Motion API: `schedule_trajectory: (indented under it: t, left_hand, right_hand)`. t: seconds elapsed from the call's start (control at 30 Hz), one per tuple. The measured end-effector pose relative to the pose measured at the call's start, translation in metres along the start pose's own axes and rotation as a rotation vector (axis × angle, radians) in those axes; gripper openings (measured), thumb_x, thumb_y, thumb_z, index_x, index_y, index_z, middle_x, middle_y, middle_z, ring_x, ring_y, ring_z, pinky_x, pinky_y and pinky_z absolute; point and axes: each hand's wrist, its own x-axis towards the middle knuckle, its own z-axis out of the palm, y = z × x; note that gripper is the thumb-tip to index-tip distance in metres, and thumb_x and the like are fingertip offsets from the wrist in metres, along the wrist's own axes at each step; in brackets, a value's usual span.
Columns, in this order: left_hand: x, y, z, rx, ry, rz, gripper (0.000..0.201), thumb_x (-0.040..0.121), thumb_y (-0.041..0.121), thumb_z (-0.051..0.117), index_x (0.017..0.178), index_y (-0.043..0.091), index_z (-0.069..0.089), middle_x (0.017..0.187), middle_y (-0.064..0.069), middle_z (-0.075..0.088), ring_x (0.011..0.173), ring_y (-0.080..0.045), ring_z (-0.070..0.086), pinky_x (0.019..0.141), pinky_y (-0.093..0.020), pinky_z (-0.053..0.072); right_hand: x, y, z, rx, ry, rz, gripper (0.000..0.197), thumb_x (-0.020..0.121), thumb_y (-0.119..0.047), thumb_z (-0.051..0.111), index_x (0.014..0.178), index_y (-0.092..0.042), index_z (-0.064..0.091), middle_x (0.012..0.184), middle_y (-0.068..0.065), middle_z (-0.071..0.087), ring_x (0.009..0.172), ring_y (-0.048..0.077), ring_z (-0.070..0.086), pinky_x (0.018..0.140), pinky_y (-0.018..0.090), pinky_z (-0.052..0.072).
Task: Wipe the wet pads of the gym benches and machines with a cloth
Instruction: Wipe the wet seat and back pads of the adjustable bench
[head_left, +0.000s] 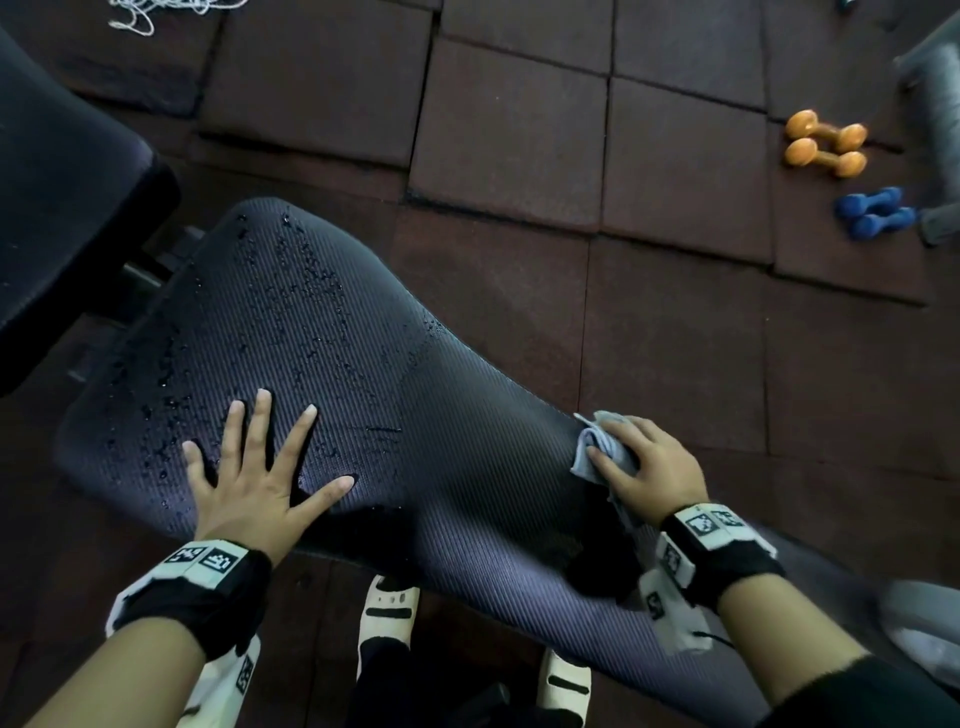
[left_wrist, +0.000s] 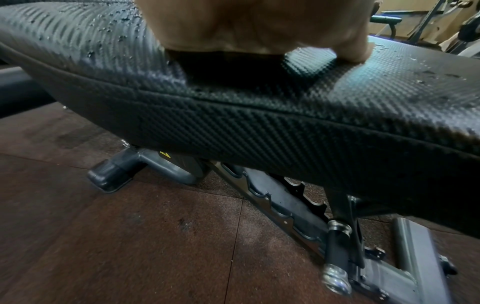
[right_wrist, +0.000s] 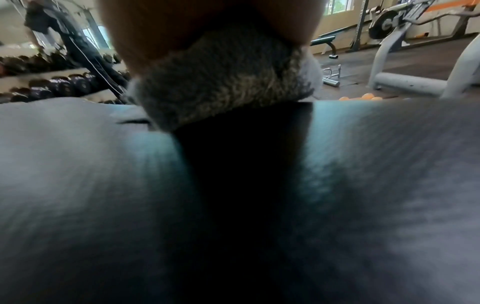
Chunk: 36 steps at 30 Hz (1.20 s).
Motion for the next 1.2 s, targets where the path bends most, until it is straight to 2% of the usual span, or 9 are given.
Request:
schedule_trajectory:
  t: [0.17,0.33,0.4,0.5,0.63,0.7,0.83,0.97,1.2]
  left_hand:
    - [0.002,0.001,0.0,0.007,0.001,0.001,0.091,0.063,0.095,0.002,0.142,0.053,-0.015,0.151,0.014,-0.035,0.139,-0.01,-0.032,0.101,-0.041,-0.035]
    - [0.0,0.001,-0.002,-0.014,-0.017,0.006,0.094,0.061,0.095,0.0,0.143,0.052,-0.015,0.151,0.014,-0.036,0.138,-0.009,-0.035,0.102,-0.043,-0.033]
    - [-0.005,0.008,-0.002,-0.027,0.006,-0.012,0.092,0.067,0.09,0.003,0.146,0.046,-0.011,0.154,0.007,-0.03,0.141,-0.012,-0.03,0.105,-0.048,-0.028]
    - [-0.025,0.047,-0.004,-0.089,0.128,-0.026,0.086,0.081,0.071,0.017,0.152,0.023,0.02,0.161,-0.008,0.003,0.148,-0.02,0.001,0.112,-0.055,-0.013]
    - [-0.059,0.14,0.002,-0.205,0.176,0.187,0.07,0.081,0.061,0.037,0.136,0.02,0.05,0.146,-0.003,0.045,0.134,-0.018,0.042,0.11,-0.064,0.017]
    - [-0.065,0.18,0.006,-0.202,0.135,0.221,0.071,0.079,0.071,0.039,0.136,0.03,0.049,0.146,0.002,0.045,0.138,-0.019,0.037,0.107,-0.066,0.023]
    - [-0.057,0.208,0.023,-0.143,-0.03,0.172,0.078,0.08,0.073,0.043,0.147,0.037,0.027,0.16,0.003,0.01,0.147,-0.029,-0.001,0.112,-0.063,0.004]
    - [-0.074,0.193,0.045,-0.127,0.08,0.199,0.066,0.075,0.059,0.054,0.133,0.027,0.055,0.145,-0.006,0.043,0.135,-0.039,0.03,0.106,-0.063,0.03]
    - [-0.131,0.199,0.083,-0.18,0.112,0.199,0.056,0.082,0.064,0.05,0.129,0.034,0.057,0.151,-0.001,0.036,0.138,-0.048,0.02,0.107,-0.067,0.023]
  right_hand:
    - [-0.009,-0.065,0.027,0.039,0.231,-0.192,0.042,0.082,-0.05,0.054,0.11,-0.022,0.07,0.121,0.011,0.062,0.107,0.029,0.059,0.09,0.034,0.049]
    - [-0.038,-0.113,0.055,0.075,0.044,-0.433,0.05,0.08,-0.048,0.061,0.122,-0.023,0.063,0.139,0.008,0.049,0.131,0.033,0.041,0.11,0.047,0.031]
    - [-0.049,-0.114,0.052,0.147,-0.011,-0.42,0.056,0.079,-0.05,0.06,0.13,-0.026,0.056,0.149,0.003,0.037,0.14,0.028,0.028,0.114,0.046,0.02]
    - [-0.059,-0.097,0.041,0.302,-0.027,-0.413,0.055,0.088,-0.041,0.054,0.14,-0.024,0.045,0.157,0.002,0.021,0.145,0.022,0.016,0.117,0.044,0.009]
    - [-0.065,-0.049,0.032,0.303,0.102,-0.197,0.052,0.092,-0.04,0.038,0.141,-0.021,0.042,0.154,-0.006,0.022,0.144,0.017,0.017,0.116,0.052,0.011]
    - [-0.068,-0.025,0.031,0.227,0.12,-0.082,0.057,0.09,-0.044,0.03,0.142,-0.022,0.04,0.151,-0.011,0.021,0.144,0.018,0.016,0.116,0.053,0.01]
    - [-0.074,0.002,0.034,0.113,0.009,-0.001,0.065,0.086,-0.05,0.021,0.146,-0.027,0.029,0.153,-0.014,0.01,0.146,0.016,0.007,0.116,0.043,-0.002]
    - [-0.074,0.007,0.039,0.07,0.02,-0.027,0.067,0.086,-0.051,0.017,0.147,-0.026,0.029,0.157,-0.004,0.016,0.145,0.015,0.007,0.115,0.036,-0.006]
    - [-0.074,0.009,0.054,0.001,0.122,-0.054,0.061,0.091,-0.044,0.021,0.147,-0.019,0.032,0.156,0.003,0.021,0.144,0.021,0.013,0.115,0.048,0.002]
